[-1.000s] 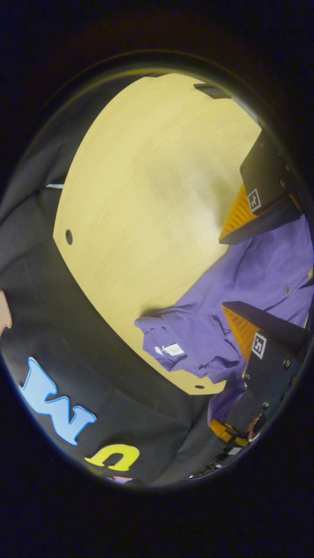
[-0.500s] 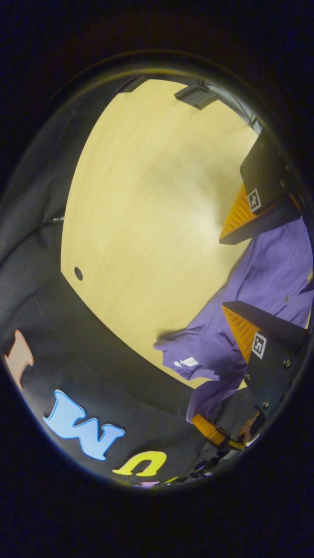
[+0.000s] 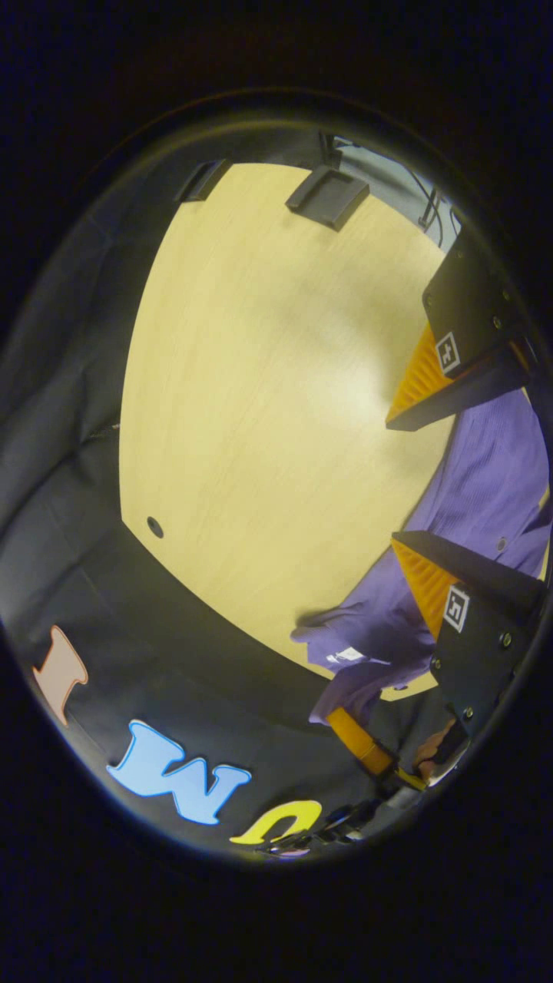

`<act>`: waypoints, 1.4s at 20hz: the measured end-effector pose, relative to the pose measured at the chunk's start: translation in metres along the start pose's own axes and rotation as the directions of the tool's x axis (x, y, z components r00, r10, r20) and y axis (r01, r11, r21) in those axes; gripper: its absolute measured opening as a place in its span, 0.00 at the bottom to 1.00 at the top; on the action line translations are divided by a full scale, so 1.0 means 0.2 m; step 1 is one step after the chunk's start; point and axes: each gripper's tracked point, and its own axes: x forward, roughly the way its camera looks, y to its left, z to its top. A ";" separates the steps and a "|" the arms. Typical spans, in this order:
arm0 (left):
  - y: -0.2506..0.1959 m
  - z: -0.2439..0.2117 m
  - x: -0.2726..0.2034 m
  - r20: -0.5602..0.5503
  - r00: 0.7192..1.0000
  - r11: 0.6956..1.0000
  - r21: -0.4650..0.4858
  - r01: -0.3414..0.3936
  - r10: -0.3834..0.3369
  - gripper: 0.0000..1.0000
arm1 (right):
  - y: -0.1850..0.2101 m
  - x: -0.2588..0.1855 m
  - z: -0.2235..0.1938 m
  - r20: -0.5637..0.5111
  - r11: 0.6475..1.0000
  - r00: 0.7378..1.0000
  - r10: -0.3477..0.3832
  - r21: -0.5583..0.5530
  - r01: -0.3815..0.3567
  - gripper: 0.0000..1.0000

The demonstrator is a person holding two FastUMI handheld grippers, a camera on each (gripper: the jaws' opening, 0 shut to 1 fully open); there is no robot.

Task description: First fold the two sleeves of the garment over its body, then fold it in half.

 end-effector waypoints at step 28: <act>0.63 -1.12 -0.61 -0.287 0.957 0.923 -0.356 -0.144 0.039 1.00 | 0.25 0.15 -0.21 -0.204 0.966 0.979 0.022 -0.248 -0.073 0.84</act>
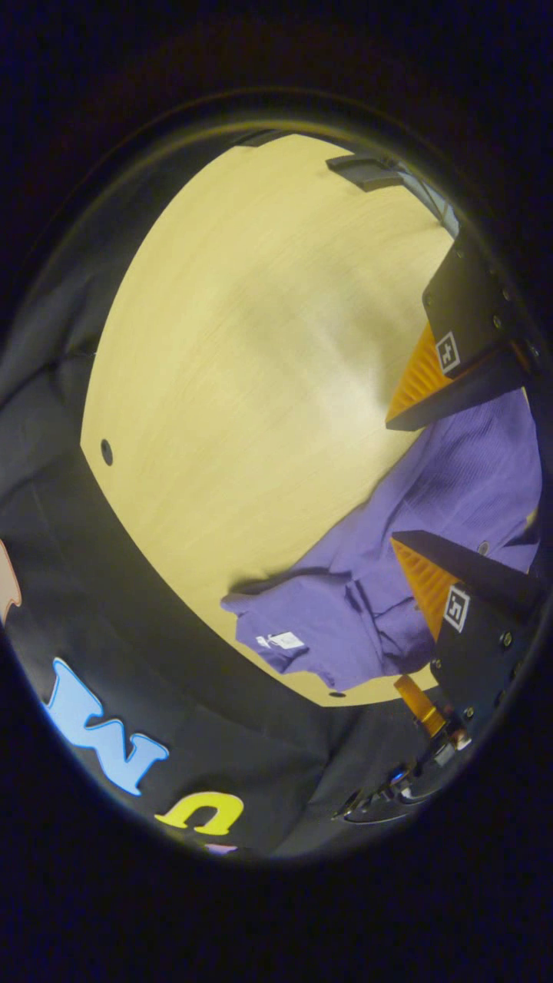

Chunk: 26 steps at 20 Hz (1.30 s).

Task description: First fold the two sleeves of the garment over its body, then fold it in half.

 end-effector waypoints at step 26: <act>0.18 -1.31 -0.46 -0.501 0.838 0.974 0.064 -0.216 0.218 0.94 | -0.34 -0.07 -0.73 -0.290 0.742 0.840 -0.458 -0.645 0.182 0.80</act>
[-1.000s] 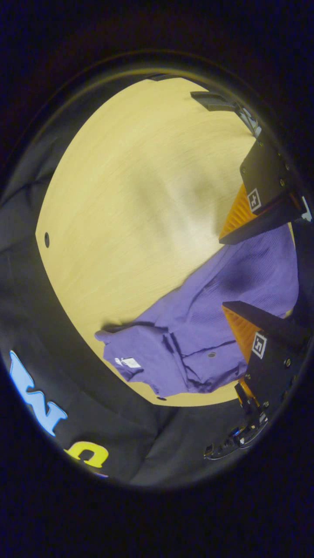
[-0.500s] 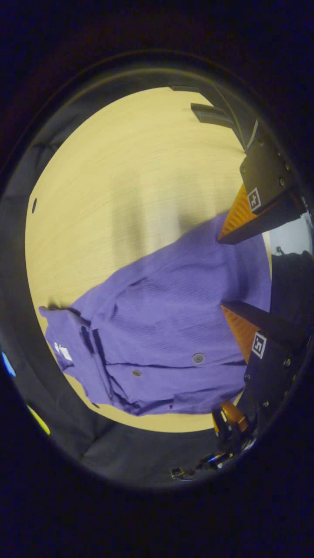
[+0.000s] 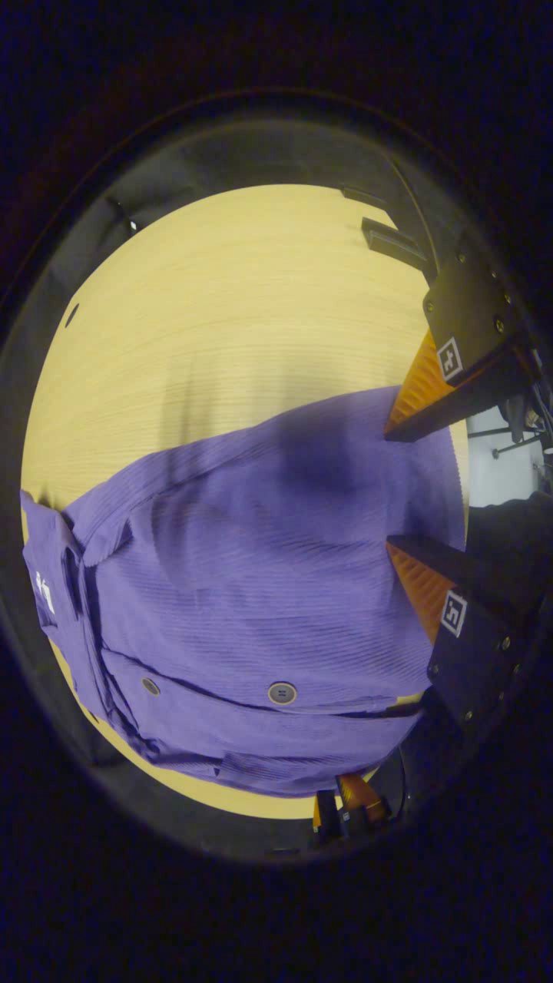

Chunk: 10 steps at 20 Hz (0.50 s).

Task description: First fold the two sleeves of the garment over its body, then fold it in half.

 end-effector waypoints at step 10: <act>-0.02 0.03 0.01 -0.067 0.998 1.000 0.010 -0.008 0.009 0.92 | 0.04 0.00 0.04 -0.046 1.000 0.999 -0.023 -0.020 0.022 0.81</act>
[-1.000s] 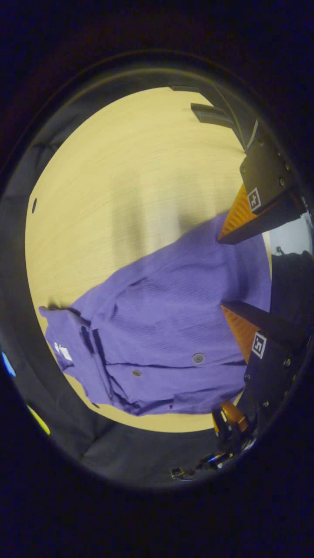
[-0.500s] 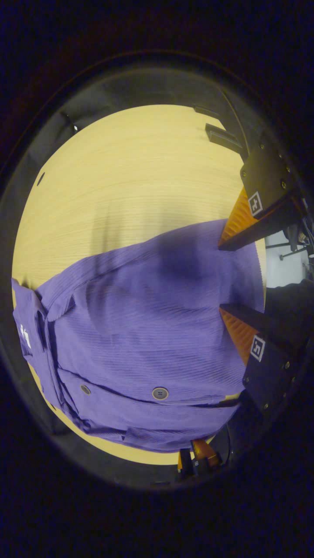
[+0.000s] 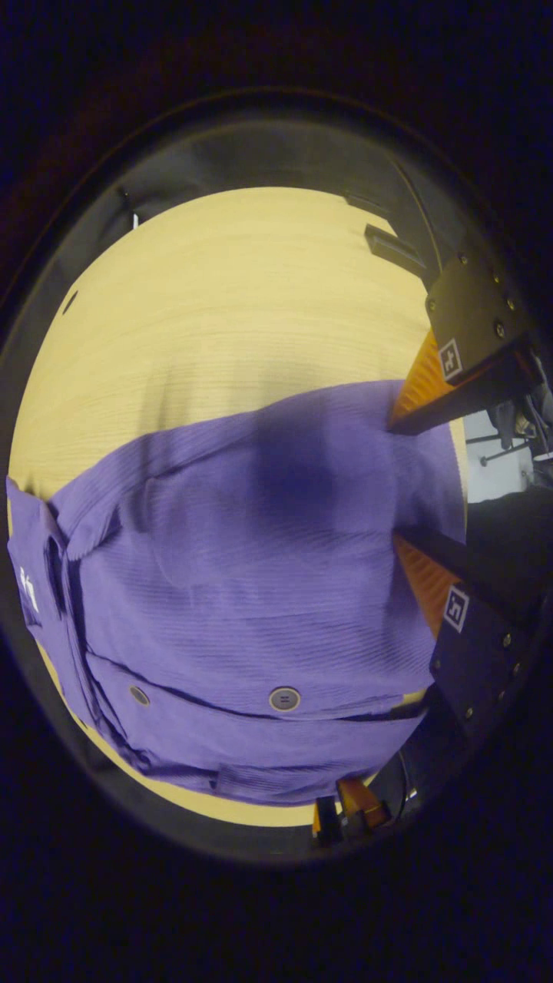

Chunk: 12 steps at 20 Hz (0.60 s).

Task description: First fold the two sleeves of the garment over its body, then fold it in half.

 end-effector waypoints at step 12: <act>-0.03 0.06 -0.01 0.120 0.991 0.997 -0.044 -0.059 0.064 0.07 | -0.01 -0.01 0.02 0.040 0.999 0.999 -0.004 -0.044 0.006 0.05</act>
